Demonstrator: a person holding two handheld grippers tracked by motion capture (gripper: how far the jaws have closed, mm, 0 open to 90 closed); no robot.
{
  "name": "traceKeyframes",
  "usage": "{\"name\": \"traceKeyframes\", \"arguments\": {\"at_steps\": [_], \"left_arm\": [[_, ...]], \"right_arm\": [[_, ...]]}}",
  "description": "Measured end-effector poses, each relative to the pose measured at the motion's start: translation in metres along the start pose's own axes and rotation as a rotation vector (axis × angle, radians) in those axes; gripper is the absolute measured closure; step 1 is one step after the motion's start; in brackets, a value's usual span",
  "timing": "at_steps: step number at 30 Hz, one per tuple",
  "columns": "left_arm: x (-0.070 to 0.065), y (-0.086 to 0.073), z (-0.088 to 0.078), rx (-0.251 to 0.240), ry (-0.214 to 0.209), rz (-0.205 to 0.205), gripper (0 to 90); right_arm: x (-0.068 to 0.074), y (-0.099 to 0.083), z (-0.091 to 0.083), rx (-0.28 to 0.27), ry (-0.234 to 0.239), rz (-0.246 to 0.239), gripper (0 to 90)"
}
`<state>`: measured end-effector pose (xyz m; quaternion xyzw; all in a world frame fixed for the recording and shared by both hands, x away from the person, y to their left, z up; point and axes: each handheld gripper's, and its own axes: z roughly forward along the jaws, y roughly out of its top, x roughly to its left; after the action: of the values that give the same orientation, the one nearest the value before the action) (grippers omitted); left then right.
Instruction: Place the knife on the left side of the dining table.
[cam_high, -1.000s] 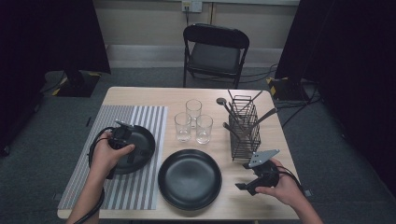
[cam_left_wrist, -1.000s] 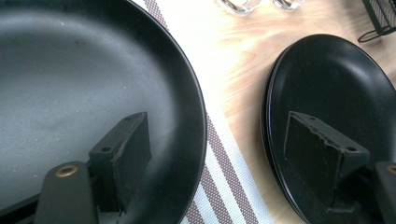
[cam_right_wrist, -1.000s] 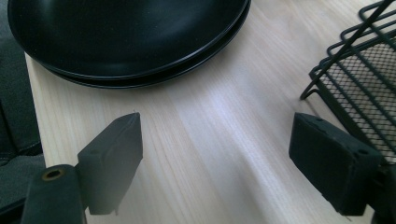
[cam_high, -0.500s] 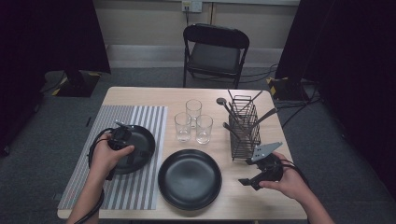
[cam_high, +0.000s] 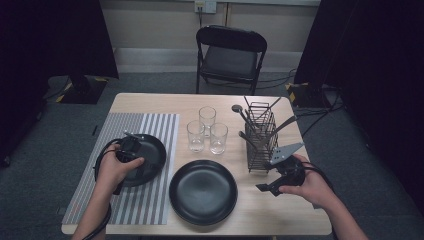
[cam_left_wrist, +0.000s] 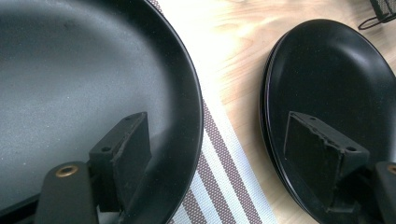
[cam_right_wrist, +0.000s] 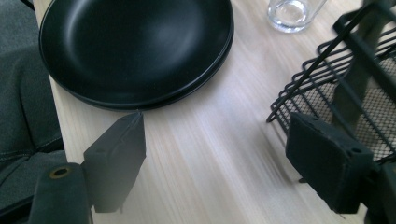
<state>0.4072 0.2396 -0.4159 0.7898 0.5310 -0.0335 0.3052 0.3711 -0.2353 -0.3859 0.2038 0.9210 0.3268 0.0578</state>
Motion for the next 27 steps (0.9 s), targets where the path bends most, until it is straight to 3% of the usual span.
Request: {"name": "traceKeyframes", "arguments": {"at_steps": [14, 27], "left_arm": [[0.001, -0.002, -0.003, 0.0, -0.004, 0.008, 22.4], [-0.002, -0.003, -0.001, 0.011, -0.007, 0.016, 22.4]], "right_arm": [[-0.006, 0.018, -0.017, 0.012, -0.019, -0.026, 20.8], [-0.014, 0.035, -0.036, 0.006, -0.049, -0.022, 20.0]]}}
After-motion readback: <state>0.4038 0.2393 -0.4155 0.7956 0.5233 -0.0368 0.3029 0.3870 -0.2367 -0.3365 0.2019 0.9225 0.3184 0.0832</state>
